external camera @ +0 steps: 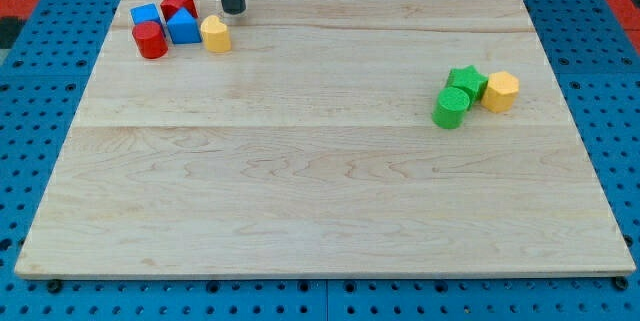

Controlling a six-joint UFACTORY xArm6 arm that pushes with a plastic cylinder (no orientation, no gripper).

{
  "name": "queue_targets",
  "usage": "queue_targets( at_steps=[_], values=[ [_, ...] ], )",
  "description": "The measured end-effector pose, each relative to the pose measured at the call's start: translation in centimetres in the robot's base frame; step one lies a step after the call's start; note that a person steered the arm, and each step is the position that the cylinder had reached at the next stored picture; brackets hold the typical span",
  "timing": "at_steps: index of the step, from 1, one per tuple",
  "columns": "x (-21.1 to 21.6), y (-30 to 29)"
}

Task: Push the red star into the red circle

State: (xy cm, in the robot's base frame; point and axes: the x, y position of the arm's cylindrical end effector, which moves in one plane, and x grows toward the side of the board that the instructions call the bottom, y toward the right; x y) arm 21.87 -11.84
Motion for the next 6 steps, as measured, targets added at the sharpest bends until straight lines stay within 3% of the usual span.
queue_targets(
  at_steps=[1, 6],
  values=[
    [-2.60, 0.05],
    [-2.61, -0.84]
  ],
)
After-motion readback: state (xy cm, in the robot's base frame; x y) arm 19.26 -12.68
